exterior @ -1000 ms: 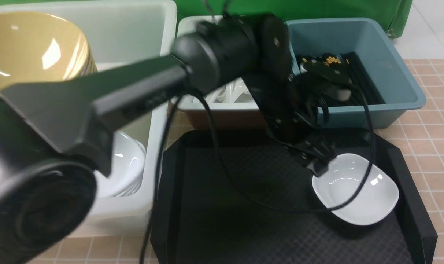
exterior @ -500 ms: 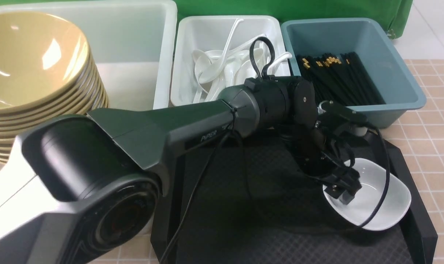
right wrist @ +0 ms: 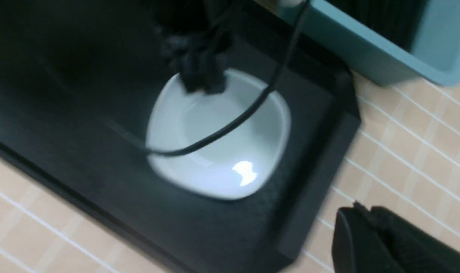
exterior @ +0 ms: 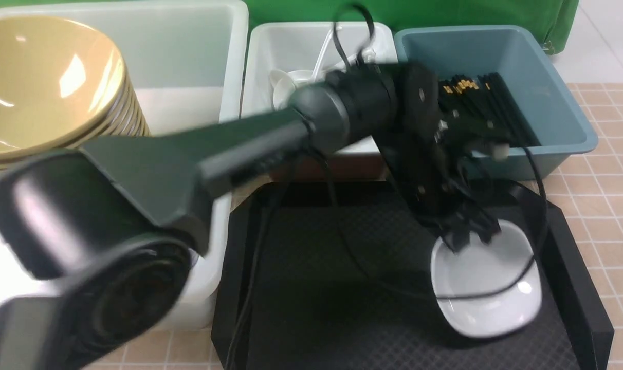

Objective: On brown table put chopsticks spoon bowls plates into blue grey white boxes.
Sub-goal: 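Place the white bowl into the white bin with the other dishes with the left gripper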

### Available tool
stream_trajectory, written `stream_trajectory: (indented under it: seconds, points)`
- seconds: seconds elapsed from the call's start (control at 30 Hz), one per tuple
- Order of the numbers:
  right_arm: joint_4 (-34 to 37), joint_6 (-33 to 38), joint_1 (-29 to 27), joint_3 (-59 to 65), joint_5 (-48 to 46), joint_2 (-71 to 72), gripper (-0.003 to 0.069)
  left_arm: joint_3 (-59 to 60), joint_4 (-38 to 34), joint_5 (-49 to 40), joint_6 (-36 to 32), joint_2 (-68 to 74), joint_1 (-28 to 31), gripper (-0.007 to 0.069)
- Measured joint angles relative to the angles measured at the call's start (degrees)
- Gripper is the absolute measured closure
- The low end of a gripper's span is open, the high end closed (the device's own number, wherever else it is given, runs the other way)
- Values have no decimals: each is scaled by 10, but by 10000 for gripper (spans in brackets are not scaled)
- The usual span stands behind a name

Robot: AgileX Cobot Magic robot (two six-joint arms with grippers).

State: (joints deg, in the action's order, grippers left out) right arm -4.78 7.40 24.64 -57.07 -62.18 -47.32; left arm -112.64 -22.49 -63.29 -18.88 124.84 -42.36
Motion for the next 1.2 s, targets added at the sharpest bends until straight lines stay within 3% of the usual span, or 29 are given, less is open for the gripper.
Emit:
stream_trajectory:
  seconds: [0.23,0.33,0.67,0.93,1.2]
  points:
    - [178,129,3,-76,40,-61,580,-10,23,-72,-4,-176,84,618]
    - [229,176,37,-112,46,-122,580,40,51,-76,11,-259,142,618]
    - [188,190,229,-202,64,-281,580,318,90,-65,44,-488,350,618]
    - [167,194,252,-227,97,-343,580,455,96,23,45,-591,469,618]
    - [155,194,252,-228,117,-347,580,519,83,70,-34,-556,470,589]
